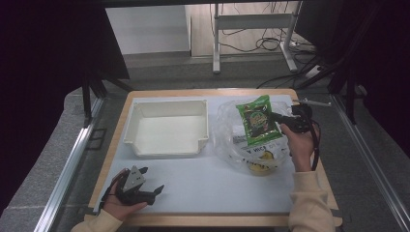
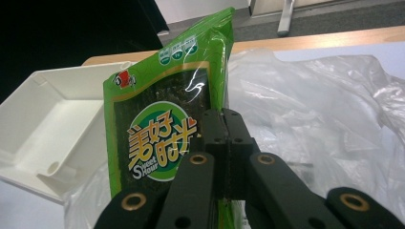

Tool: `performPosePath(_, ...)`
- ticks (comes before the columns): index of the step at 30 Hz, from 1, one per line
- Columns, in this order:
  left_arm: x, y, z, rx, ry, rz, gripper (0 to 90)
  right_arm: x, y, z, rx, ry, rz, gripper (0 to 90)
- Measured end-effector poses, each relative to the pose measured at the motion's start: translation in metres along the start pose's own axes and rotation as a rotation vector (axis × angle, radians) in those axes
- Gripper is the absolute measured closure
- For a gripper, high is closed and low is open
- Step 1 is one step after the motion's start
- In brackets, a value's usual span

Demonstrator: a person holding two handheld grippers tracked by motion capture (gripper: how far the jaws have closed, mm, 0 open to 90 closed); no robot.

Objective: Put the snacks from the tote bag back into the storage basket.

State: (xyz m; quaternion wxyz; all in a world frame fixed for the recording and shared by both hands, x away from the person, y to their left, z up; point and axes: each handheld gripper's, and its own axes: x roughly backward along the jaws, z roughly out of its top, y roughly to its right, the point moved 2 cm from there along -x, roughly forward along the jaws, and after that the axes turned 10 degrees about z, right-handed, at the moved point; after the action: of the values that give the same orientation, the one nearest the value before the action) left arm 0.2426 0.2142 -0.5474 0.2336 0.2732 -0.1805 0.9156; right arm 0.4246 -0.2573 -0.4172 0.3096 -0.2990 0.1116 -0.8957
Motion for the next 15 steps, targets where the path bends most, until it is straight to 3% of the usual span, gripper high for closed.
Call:
performPosePath(11, -0.0007, 0.0004, -0.0001, -0.003, -0.004, -0.003, 14.1, 0.0025, -0.0077, 0.0025, 0.009, 0.025, 0.028, 90.0)
performPosePath(15, -0.0007, 0.0004, 0.0000, -0.003, -0.005, -0.003, 14.1, 0.0030, -0.0111, 0.0034, 0.005, 0.031, 0.058, 90.0)
